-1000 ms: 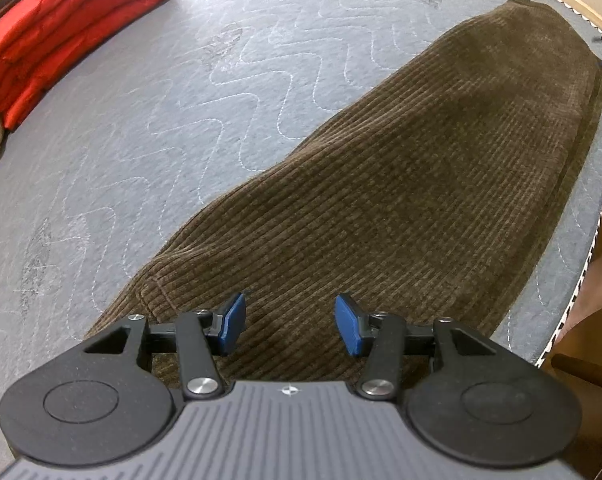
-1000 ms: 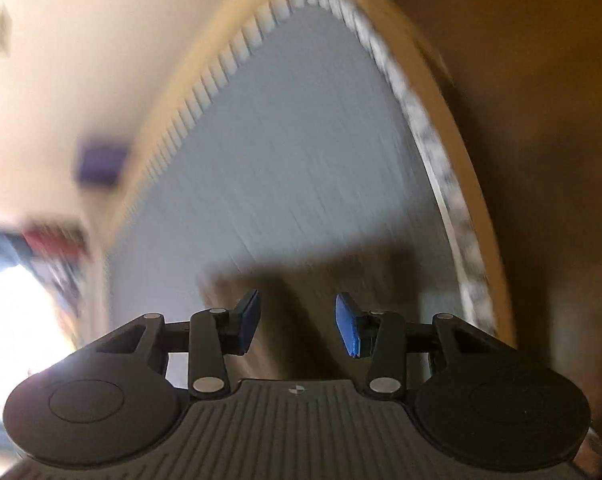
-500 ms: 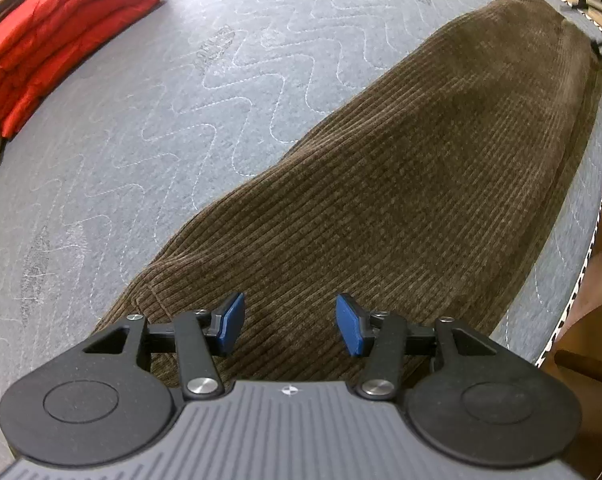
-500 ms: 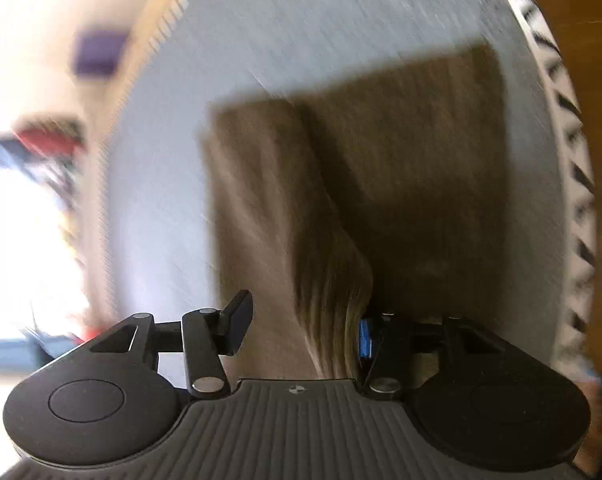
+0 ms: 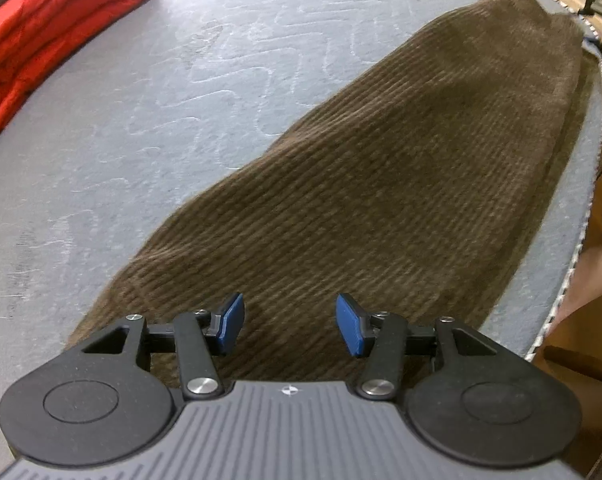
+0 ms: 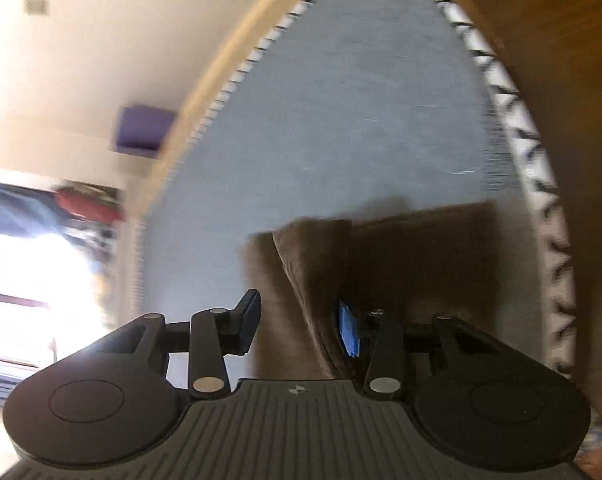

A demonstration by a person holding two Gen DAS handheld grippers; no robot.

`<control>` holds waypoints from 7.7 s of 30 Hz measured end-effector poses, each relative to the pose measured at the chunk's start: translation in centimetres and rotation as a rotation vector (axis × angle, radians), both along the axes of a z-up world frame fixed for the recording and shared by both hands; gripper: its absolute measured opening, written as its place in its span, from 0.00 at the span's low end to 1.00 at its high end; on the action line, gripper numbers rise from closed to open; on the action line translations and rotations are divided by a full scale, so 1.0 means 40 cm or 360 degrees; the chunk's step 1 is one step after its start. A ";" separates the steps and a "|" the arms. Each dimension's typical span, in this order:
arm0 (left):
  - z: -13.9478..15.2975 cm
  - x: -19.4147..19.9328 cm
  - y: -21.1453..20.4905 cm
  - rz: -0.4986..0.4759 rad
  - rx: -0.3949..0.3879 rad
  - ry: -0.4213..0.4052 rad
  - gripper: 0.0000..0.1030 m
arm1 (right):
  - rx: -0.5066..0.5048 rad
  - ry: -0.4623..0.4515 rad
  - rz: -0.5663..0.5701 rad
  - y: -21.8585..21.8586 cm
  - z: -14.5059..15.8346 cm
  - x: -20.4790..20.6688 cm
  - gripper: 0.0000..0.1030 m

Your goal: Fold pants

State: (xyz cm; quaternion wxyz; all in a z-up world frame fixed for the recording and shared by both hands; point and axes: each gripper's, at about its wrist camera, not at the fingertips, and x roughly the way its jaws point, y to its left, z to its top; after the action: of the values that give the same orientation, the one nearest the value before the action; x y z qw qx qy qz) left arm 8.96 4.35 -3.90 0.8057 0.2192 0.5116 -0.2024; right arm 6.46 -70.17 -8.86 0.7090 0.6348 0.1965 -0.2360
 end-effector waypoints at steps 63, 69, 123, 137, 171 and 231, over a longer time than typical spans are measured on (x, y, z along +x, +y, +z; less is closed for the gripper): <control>0.122 -0.015 0.591 0.1303 -0.0629 -0.0090 0.64 | -0.0963 0.0621 0.0201 0.065 0.204 0.030 0.34; 0.041 0.019 0.664 0.1599 -0.0865 0.0176 0.67 | -0.0876 0.0517 0.0391 0.110 0.194 0.093 0.34; 0.205 -0.191 -0.200 0.0246 -0.0310 -0.0538 0.55 | -0.0601 0.0427 0.0418 -0.142 0.012 -0.092 0.50; 0.171 -0.150 -0.148 0.0325 -0.0284 -0.0474 0.55 | -0.0707 0.0607 0.0560 -0.106 -0.017 -0.029 0.57; 0.251 -0.230 0.162 0.0810 -0.0479 -0.0531 0.56 | -0.1980 -0.0223 0.2793 1.351 0.117 -0.290 0.26; 0.187 -0.159 0.121 0.0821 -0.0452 -0.0378 0.57 | -0.2209 -0.0308 0.2743 1.350 -0.006 -0.216 0.47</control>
State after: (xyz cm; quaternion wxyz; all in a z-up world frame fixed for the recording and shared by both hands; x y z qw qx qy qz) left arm 2.60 9.21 3.59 0.9071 -0.0104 0.4193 -0.0338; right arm -2.20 -16.18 -9.11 0.8497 -0.2331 0.3412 0.3275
